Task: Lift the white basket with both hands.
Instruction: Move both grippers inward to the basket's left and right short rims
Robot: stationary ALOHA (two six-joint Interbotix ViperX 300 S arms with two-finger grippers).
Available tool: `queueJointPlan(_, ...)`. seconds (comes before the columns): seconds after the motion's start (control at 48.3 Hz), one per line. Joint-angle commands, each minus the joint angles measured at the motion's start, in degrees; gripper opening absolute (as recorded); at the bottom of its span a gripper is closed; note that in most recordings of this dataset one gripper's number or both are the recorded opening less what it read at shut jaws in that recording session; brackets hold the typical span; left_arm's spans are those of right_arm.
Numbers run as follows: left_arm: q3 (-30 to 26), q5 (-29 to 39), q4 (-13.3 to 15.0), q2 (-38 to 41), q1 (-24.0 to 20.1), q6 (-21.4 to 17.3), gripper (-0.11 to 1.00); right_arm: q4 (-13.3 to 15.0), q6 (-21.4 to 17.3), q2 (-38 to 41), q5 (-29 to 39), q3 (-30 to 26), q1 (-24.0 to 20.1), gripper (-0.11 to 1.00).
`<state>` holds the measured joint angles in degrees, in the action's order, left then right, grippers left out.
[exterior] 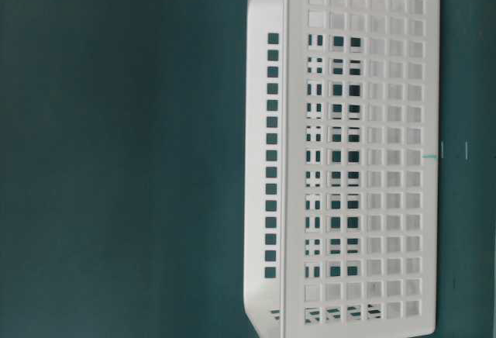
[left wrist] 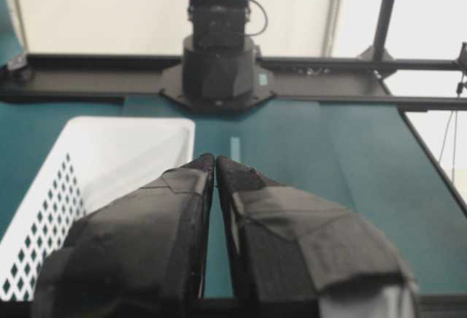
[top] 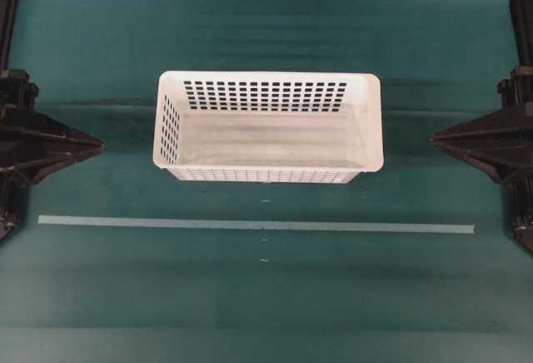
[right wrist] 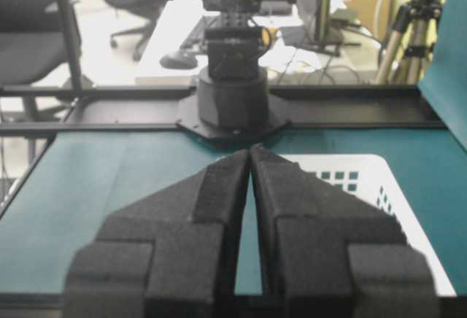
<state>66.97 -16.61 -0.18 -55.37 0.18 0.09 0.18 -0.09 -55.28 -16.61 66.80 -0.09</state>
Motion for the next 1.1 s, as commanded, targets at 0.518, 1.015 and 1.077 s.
queueJointPlan(0.518, -10.11, 10.63, -0.62, 8.44, -4.92, 23.82, -0.05, -7.65, -22.24, 13.36, 34.80, -15.21, 8.26, -0.02)
queueJointPlan(1.015, -22.59, 37.97, -0.88, 17.23, -9.67, 58.71, -0.05, -7.47, -43.95, 32.17, 60.12, -32.96, 15.56, -0.02)
queueJointPlan(1.077, -23.99, 40.61, -0.88, 19.07, -10.20, 62.67, -0.05, -7.38, -47.20, 33.93, 62.84, -34.63, 16.70, -0.02)
